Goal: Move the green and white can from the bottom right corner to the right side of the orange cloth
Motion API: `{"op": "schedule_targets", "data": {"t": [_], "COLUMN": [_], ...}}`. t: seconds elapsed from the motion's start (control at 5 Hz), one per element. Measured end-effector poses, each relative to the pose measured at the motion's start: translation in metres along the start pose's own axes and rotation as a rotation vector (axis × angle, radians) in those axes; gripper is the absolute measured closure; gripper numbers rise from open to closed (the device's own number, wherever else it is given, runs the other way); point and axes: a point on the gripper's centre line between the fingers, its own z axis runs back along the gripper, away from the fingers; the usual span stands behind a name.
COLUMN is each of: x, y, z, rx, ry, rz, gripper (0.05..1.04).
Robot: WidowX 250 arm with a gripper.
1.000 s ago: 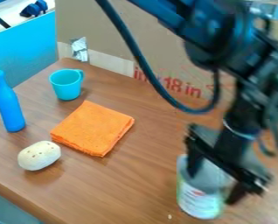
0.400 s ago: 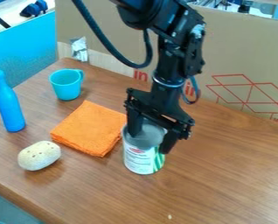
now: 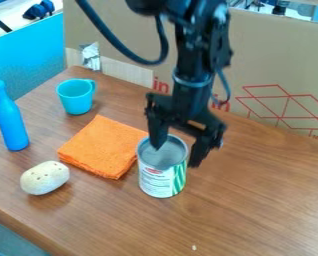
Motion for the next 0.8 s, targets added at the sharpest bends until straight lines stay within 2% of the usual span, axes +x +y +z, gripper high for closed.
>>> {"op": "schedule_targets", "data": {"t": [0.2, 0.4, 0.6, 0.8], "x": [0.0, -0.008, -0.03, -0.063], "y": [0.002, 0.019, 0.045, 0.085], "z": [0.02, 0.035, 0.035, 0.021], "rx": [-0.063, -0.083, -0.032, 0.061], "ry": [-0.051, -0.065, -0.018, 0.024], "rz": [0.012, -0.008, -0.065, -0.154], "gripper": [0.083, 0.083, 0.083, 0.083]}}
